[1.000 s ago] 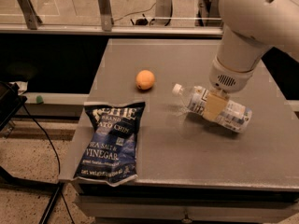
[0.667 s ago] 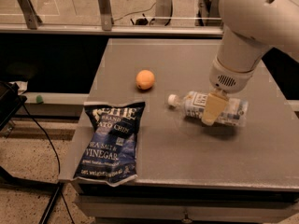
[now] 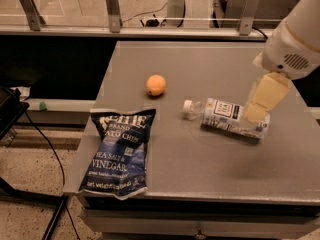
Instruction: Knock blue plastic bottle over
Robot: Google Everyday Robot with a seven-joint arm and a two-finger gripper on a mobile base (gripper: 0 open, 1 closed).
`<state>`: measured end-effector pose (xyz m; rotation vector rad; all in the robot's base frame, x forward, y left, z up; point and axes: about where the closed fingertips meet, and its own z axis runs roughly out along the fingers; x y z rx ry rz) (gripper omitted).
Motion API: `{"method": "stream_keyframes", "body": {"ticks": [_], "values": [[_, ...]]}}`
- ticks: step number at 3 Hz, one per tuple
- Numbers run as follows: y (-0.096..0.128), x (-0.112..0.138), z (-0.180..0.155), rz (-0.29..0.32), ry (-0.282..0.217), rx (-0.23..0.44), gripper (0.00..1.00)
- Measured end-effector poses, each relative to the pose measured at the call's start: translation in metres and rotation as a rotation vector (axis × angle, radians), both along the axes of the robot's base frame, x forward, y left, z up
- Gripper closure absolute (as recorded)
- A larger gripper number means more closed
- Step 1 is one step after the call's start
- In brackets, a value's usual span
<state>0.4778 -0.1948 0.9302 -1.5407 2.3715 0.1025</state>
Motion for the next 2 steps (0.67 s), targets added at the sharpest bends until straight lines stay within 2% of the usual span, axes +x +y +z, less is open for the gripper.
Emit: {"method": "stream_keyframes", "body": {"ticks": [1, 2], "values": [[-0.046, -0.031, 0.023, 0.0, -0.161, 0.167, 0.0], [-0.047, -0.041, 0.027, 0.014, -0.168, 0.185, 0.0]]}}
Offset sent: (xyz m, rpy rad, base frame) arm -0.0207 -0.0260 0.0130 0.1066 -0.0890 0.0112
